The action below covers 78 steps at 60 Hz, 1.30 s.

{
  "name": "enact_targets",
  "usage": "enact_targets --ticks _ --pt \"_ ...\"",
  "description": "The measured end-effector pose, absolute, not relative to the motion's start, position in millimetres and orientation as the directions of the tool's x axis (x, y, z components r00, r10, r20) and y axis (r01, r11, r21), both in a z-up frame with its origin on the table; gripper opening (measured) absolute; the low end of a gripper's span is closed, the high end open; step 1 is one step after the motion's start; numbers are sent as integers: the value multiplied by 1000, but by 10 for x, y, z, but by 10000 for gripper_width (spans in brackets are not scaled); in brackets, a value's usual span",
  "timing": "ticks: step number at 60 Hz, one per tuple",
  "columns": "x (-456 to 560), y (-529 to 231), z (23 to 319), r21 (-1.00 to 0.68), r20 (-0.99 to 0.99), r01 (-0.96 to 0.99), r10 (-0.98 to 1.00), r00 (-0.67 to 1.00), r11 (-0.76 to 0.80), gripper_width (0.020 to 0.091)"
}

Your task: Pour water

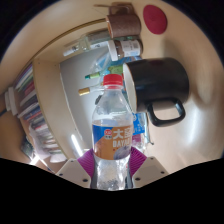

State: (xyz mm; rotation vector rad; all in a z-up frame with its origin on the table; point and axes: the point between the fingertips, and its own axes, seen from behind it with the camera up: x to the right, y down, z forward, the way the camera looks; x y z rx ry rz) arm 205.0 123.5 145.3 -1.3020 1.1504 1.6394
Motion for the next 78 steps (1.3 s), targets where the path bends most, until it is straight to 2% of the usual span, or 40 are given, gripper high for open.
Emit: enact_targets --ticks 7,21,29,35,40,43,47,51,52,55,59,64,68,72,78 --pt "2097 1284 1537 334 -935 -883 1 -354 -330 415" --pt "2122 1253 1675 451 -879 -824 -13 -476 -342 416" --pt "2136 1210 1681 477 -866 -808 -26 -500 -346 417" --pt "2073 1177 1767 433 -889 -817 -30 -458 -380 415" --pt "2025 1117 1940 239 -961 -877 30 -276 -417 412" --pt "2123 946 2065 38 -990 -908 106 -90 -417 414" --pt "2330 879 2429 -242 -964 -906 190 185 -348 417" --pt "2714 792 2904 -519 -840 -831 298 453 -201 415" --pt "2870 766 2935 -578 -795 -802 326 511 -150 417" --pt "3137 699 3263 -724 -661 -690 310 684 -22 417" --pt "3641 702 3437 -861 -461 -494 224 859 124 416" --pt "4284 805 3297 -948 -241 -245 45 970 202 421" --pt "4748 943 2973 -980 -95 -79 -84 992 180 426" --pt "5069 1106 2541 -993 -47 -31 -134 990 118 428" --pt "5216 1275 1892 -999 -38 -35 -109 993 30 426"
